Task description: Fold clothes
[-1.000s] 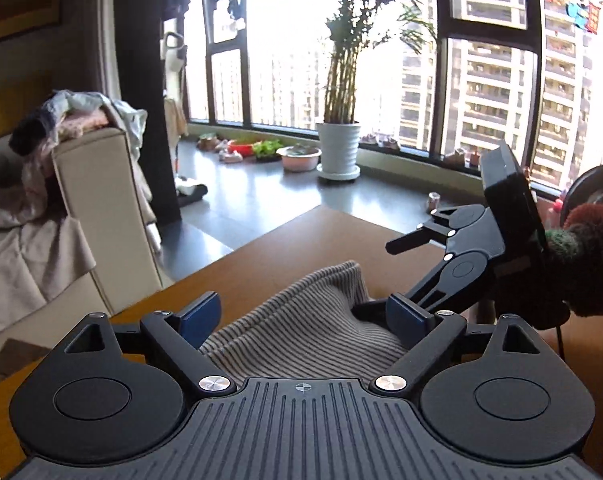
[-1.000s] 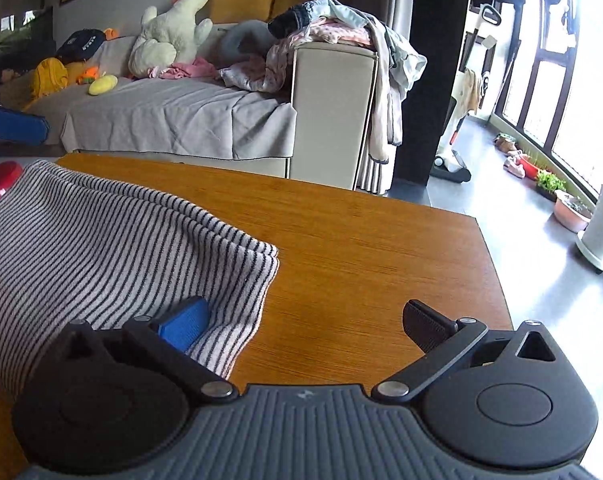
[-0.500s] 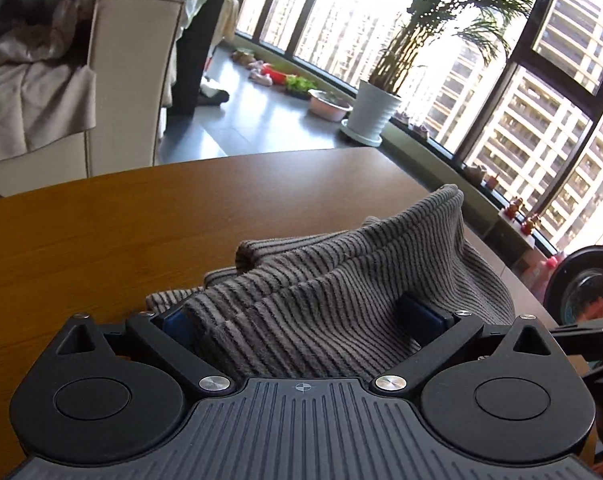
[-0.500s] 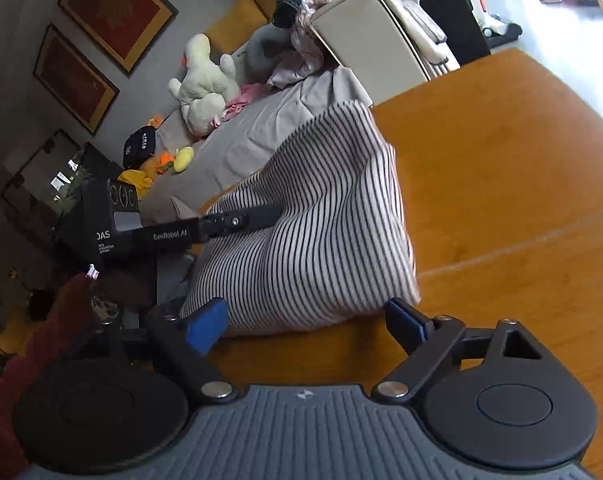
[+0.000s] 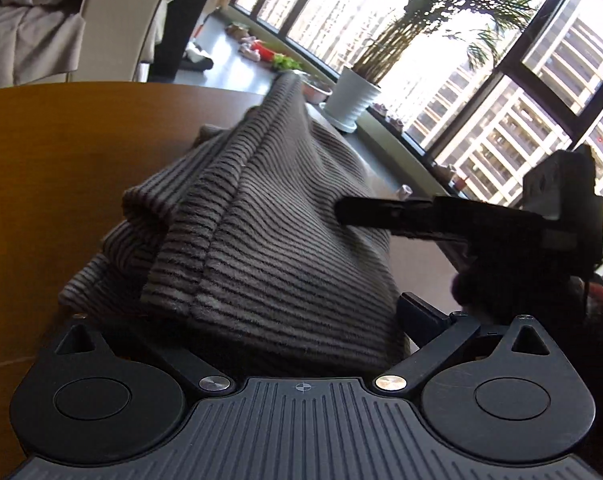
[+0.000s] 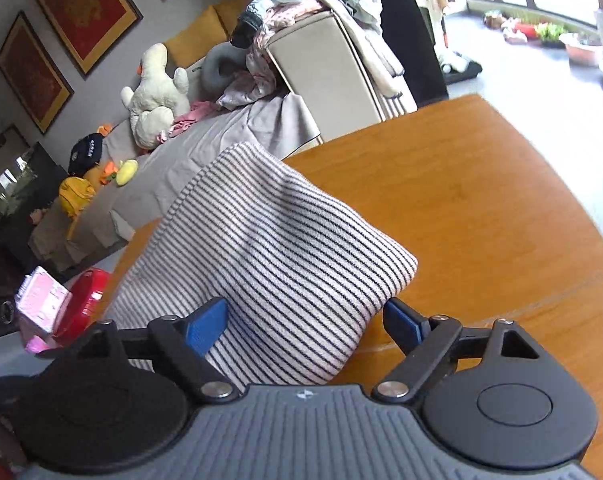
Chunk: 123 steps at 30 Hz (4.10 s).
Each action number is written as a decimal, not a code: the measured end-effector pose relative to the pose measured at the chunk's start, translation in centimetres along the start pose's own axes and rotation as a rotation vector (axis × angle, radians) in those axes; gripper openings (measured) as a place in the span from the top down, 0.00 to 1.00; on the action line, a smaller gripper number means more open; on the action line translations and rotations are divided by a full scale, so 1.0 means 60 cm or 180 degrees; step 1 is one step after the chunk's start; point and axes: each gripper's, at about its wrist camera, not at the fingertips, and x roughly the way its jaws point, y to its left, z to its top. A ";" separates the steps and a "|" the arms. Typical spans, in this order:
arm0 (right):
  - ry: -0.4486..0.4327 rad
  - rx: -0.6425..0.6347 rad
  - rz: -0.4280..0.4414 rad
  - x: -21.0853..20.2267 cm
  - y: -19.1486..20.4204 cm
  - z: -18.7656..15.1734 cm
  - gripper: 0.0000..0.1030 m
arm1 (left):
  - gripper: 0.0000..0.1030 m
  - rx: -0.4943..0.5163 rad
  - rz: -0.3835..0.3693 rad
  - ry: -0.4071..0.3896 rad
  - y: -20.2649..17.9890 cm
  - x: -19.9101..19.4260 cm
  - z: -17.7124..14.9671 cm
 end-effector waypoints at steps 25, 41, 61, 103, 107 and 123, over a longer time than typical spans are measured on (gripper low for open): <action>-0.0175 -0.1954 -0.0382 -0.104 0.100 -0.084 0.24 | 0.37 -0.0370 0.0175 -0.0232 0.051 -0.005 0.004; -0.0744 -0.2169 -0.0372 -0.130 0.153 -0.106 0.18 | 0.35 -0.0138 0.1058 -0.0715 0.010 -0.081 -0.016; -0.0269 -0.2458 -0.0638 -0.161 0.130 -0.096 0.10 | 0.44 -0.0201 0.0094 -0.0298 -0.010 -0.001 -0.035; -0.0153 -0.0604 0.0595 -0.049 0.114 -0.047 0.70 | 0.58 -0.0139 0.0214 -0.0177 0.011 -0.013 -0.029; -0.0288 -0.0914 0.0448 -0.052 0.142 -0.076 0.51 | 0.44 -0.0119 0.0470 -0.0235 0.033 -0.060 -0.039; -0.0494 -0.1912 0.0062 -0.064 0.209 -0.140 0.01 | 0.44 0.0066 0.0070 -0.0564 -0.031 -0.024 0.081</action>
